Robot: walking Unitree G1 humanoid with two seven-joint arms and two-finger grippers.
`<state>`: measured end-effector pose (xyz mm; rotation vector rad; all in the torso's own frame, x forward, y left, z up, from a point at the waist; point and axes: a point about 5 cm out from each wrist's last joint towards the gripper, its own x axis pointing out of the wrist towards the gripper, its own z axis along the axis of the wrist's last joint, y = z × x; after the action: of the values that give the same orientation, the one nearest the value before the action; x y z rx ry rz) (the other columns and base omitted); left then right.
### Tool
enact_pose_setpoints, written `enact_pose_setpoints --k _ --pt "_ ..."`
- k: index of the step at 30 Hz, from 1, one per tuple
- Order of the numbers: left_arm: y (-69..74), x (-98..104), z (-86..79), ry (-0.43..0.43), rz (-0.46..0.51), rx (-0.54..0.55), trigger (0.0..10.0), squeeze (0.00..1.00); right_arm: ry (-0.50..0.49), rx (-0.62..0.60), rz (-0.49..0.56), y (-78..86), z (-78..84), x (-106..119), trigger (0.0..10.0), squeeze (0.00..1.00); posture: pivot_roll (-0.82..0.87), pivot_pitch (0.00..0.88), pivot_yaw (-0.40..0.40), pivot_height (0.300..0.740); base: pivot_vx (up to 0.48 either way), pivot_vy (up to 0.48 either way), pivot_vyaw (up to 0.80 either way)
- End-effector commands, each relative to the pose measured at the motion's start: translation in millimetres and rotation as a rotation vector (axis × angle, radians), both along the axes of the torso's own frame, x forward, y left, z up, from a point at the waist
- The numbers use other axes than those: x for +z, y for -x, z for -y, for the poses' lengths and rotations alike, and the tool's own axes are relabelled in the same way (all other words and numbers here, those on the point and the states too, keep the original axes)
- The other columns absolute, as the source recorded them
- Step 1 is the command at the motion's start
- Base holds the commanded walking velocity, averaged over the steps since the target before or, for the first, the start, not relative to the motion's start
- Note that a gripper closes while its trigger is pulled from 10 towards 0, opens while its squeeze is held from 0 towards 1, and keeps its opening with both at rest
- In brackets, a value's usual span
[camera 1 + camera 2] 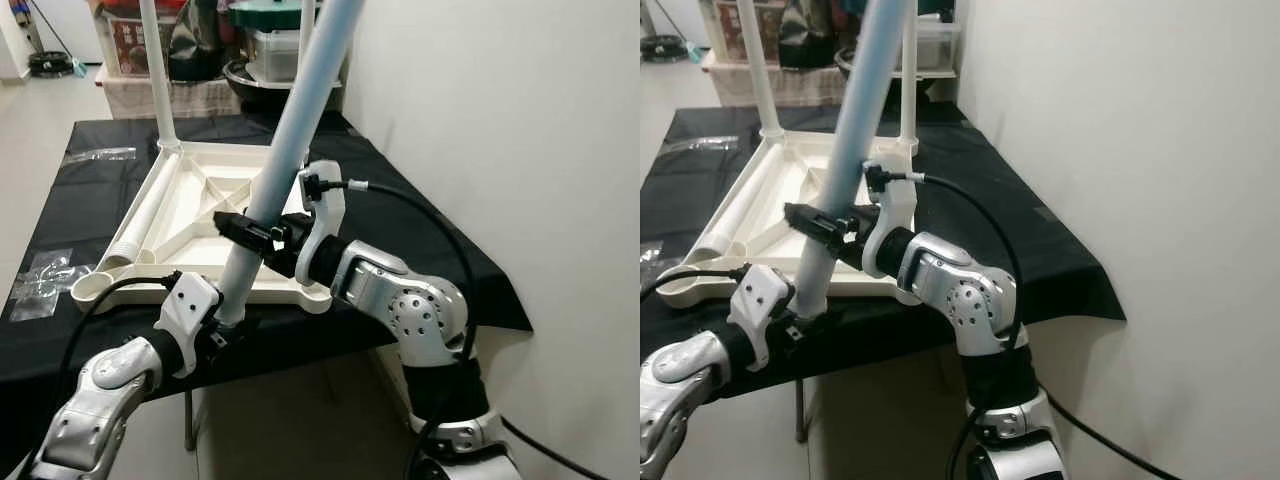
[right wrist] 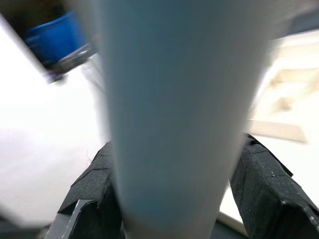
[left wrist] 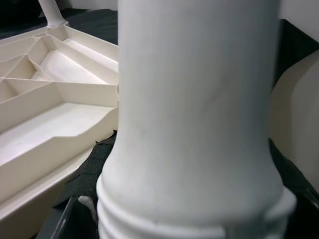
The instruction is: Building children table
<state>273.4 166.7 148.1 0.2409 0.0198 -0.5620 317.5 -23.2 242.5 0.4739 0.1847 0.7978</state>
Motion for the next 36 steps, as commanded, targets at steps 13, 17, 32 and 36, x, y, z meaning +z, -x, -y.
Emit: enact_pose_setpoints --k 13,17,32,36 --pt "49.2 16.8 35.0 0.098 -0.1 -0.456 10.0 0.0 -0.284 0.478 0.239 39.7 3.8 19.4 10.0 0.0 0.06 0.0 -0.079 0.74 0.0 0.0 0.0" --pt "59.6 26.8 33.1 0.126 -0.122 -0.525 10.0 0.0 -0.346 0.666 0.259 56.1 8.6 22.6 10.0 0.0 0.06 0.0 -0.082 0.74 0.0 0.0 0.0" --pt "105.5 32.0 24.3 0.14 -0.391 -0.808 10.0 0.0 -0.307 0.944 0.309 78.6 12.4 6.2 10.0 0.0 0.07 0.0 -0.081 0.74 0.0 0.0 0.0" --pt "108.4 31.0 18.4 0.131 -0.43 -0.81 10.0 0.0 -0.308 0.966 0.323 79.9 15.4 6.9 4.8 0.0 0.07 0.0 -0.081 0.74 0.0 0.0 0.0"
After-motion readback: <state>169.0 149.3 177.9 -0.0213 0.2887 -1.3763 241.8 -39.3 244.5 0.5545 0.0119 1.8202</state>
